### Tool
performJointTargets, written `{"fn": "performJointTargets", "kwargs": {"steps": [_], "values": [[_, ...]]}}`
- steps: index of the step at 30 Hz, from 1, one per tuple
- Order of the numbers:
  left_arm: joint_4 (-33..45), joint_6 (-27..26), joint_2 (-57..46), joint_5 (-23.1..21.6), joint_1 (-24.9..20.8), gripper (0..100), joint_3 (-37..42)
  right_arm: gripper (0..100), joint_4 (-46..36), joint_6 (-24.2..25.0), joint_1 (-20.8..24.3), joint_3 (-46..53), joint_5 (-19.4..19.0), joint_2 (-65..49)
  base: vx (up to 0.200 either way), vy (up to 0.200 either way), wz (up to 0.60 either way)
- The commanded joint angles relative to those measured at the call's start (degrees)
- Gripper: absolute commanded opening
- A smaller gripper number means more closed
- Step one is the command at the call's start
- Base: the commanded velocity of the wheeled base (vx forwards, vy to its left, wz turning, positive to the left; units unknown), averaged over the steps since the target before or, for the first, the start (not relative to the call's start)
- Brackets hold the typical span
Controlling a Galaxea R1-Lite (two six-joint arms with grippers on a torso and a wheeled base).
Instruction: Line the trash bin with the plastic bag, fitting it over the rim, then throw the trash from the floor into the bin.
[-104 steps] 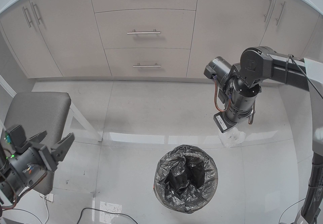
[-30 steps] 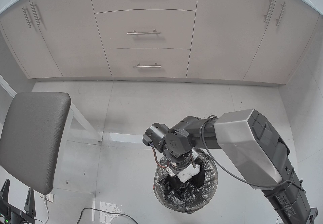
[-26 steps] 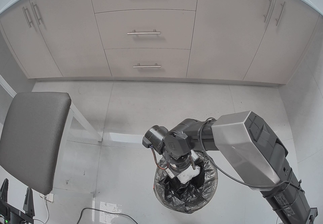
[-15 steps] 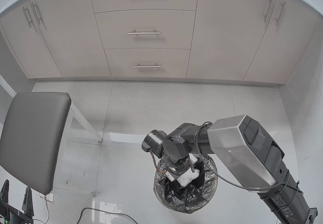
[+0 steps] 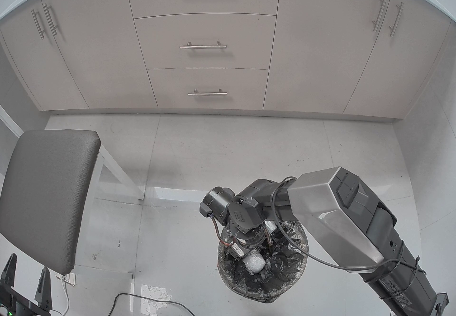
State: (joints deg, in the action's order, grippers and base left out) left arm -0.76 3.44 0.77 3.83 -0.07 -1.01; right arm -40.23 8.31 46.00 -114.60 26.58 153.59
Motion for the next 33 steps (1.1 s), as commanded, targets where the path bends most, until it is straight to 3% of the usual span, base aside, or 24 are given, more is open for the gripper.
{"fn": "performJointTargets", "kwargs": {"steps": [1, 6, 18, 24, 29, 33], "values": [[-0.12, -0.71, -0.59, -0.84, -0.01, 100, 0.40, 100, -0.29, -0.14, -0.03, 0.01, 0.06, -1.01, 0.000, 0.000, 0.00], [0.67, -4.93, -0.77, -5.41, -0.10, 100, 1.01, 100, 0.15, -1.99, 0.15, 0.01, -0.03, -3.91, 0.000, 0.000, 0.00], [0.76, -4.40, -0.59, -5.50, -0.01, 100, 1.01, 100, -0.55, -2.16, -0.47, 0.01, 0.41, -10.33, 0.000, 0.000, 0.00], [0.76, -4.40, -0.59, -5.50, -0.01, 100, 1.01, 100, -0.64, -5.94, -1.00, 0.01, 0.67, -16.13, 0.000, 0.000, 0.00], [0.76, -4.40, -0.59, -5.50, -0.01, 100, 1.01, 100, -6.44, -6.47, -4.86, 0.01, 2.60, -24.83, 0.000, 0.000, 0.00], [0.76, -4.40, -0.59, -5.50, -0.01, 100, 1.01, 100, -11.01, -5.68, -10.93, 0.01, 2.60, -32.04, 0.000, 0.000, 0.00]]}}
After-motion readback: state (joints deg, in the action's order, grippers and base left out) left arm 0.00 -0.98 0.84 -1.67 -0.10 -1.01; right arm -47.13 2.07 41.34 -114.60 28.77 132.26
